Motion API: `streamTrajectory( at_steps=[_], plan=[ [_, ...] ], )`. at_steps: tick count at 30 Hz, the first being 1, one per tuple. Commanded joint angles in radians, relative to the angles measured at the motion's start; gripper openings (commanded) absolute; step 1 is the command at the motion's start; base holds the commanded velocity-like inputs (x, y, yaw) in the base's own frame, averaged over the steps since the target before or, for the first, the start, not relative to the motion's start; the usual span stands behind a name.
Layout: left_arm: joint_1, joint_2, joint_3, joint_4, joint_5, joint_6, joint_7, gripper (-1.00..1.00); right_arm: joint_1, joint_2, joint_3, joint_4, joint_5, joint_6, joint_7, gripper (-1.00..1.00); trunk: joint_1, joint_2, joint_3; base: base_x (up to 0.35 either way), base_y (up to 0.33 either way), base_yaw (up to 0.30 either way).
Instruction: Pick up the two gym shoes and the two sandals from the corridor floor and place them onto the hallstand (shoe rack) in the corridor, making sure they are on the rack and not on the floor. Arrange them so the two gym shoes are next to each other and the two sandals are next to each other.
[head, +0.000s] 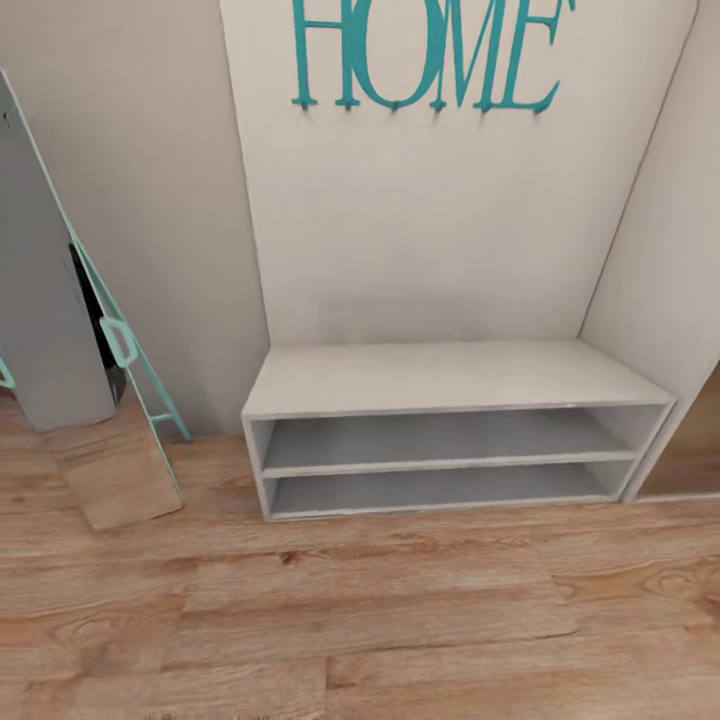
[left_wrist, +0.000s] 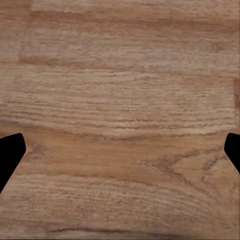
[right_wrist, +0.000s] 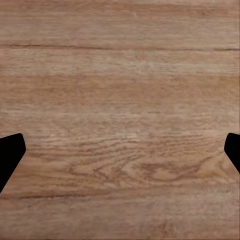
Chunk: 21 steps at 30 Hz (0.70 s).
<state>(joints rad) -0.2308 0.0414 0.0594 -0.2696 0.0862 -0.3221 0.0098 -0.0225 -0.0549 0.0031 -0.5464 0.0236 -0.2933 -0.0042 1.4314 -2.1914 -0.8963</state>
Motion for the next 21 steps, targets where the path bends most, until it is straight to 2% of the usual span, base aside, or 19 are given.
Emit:
streamTrajectory(
  at_steps=[1, 19, 21],
  plan=[
    [-0.001, 0.000, -0.002, 0.001, 0.009, -0.003, -0.001, 1.00, 0.000, 0.000, 0.000, 0.000, 0.002, -0.003, 0.000, 1.00, 0.004, -0.008, -0.005, 0.000, 0.000, 0.274],
    [-0.001, 0.000, -0.001, 0.001, 0.009, -0.003, -0.001, 1.00, 0.000, 0.001, 0.000, 0.000, 0.002, -0.003, 0.000, 1.00, 0.073, -0.134, -0.068, 0.000, 0.000, 0.274],
    [-0.001, 0.000, -0.001, 0.001, 0.009, -0.003, -0.001, 1.00, 0.000, 0.001, 0.001, 0.000, 0.002, -0.003, 0.000, 1.00, 0.073, -0.134, -0.069, 0.000, 0.000, 0.274]
  ],
)
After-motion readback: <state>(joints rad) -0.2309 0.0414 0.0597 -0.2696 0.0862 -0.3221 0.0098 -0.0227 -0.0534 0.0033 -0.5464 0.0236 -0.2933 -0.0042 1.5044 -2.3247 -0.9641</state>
